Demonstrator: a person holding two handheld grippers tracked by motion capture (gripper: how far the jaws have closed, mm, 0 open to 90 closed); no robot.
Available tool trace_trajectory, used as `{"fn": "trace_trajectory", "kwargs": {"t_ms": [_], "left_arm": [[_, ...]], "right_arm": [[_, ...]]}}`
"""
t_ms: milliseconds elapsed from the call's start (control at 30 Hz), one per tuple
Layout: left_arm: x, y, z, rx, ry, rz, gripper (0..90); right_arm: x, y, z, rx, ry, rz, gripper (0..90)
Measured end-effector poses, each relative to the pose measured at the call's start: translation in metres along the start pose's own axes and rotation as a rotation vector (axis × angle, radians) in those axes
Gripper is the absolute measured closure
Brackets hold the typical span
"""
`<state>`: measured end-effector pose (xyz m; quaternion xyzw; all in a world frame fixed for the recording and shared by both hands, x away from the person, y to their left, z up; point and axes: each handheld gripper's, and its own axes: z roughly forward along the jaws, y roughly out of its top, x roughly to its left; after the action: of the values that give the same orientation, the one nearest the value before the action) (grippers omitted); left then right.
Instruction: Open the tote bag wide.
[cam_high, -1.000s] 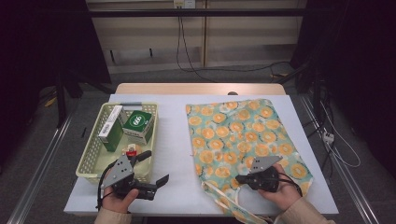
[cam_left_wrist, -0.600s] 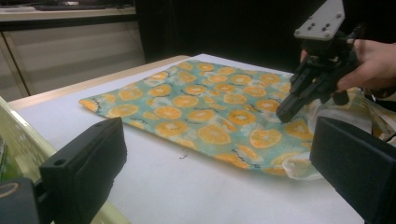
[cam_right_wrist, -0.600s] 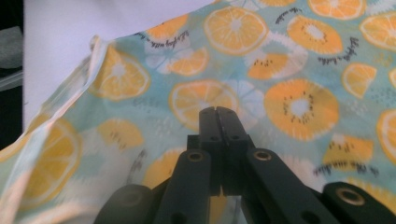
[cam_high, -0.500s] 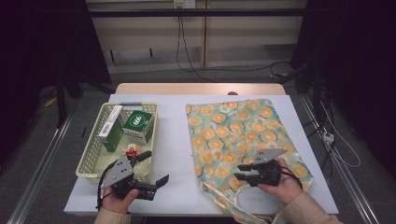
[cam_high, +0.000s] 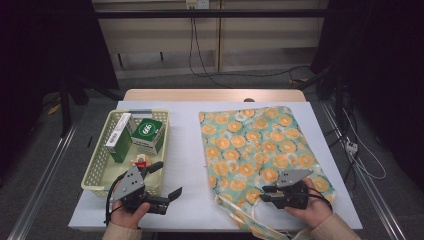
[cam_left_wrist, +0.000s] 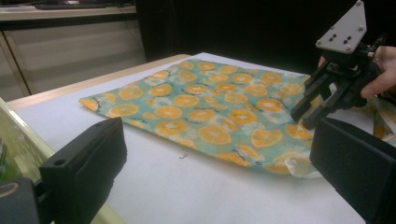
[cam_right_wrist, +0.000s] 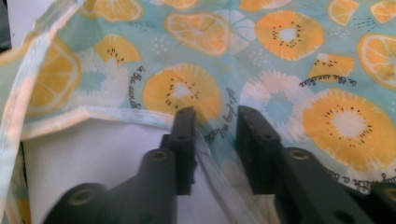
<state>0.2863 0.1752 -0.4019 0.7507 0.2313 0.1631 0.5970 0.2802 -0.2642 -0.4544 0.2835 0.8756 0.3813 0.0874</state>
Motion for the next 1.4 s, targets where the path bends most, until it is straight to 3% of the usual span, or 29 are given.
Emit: {"fn": "trace_trajectory", "kwargs": {"t_ms": [167, 333, 533, 700, 833, 933, 1033, 1167, 1400], "left_arm": [[0.0, 0.001, 0.001, -0.004, -0.004, -0.001, 3.4], [0.0, 0.002, -0.001, -0.007, -0.002, 0.001, 3.4], [0.003, 0.001, -0.003, -0.009, 0.005, 0.001, 3.4], [0.003, 0.001, -0.003, -0.008, 0.001, 0.0, 3.4], [0.002, 0.001, -0.003, -0.009, 0.001, -0.001, 3.4], [0.003, 0.001, -0.003, -0.009, 0.002, -0.002, 3.4], [0.003, 0.0, -0.002, -0.007, 0.003, -0.002, 3.4], [0.002, 0.001, -0.002, -0.005, 0.001, -0.001, 3.4], [0.004, -0.001, -0.002, -0.004, 0.002, -0.011, 3.4]], "right_arm": [[0.002, 0.001, 0.002, -0.013, 0.001, -0.008, 88.1], [0.001, 0.009, 0.005, 0.009, -0.024, -0.015, 90.0], [-0.011, 0.029, 0.019, -0.078, -0.02, 0.063, 90.0], [-0.024, 0.054, 0.037, -0.105, -0.049, 0.109, 90.0], [-0.04, 0.064, 0.05, -0.111, -0.11, 0.131, 90.0], [-0.054, 0.068, 0.055, -0.152, -0.11, 0.199, 90.0], [-0.064, 0.075, 0.061, -0.16, -0.123, 0.221, 90.0], [-0.074, 0.089, 0.071, -0.142, -0.146, 0.225, 90.0], [-0.086, 0.108, 0.083, -0.158, -0.193, 0.241, 90.0]]}}
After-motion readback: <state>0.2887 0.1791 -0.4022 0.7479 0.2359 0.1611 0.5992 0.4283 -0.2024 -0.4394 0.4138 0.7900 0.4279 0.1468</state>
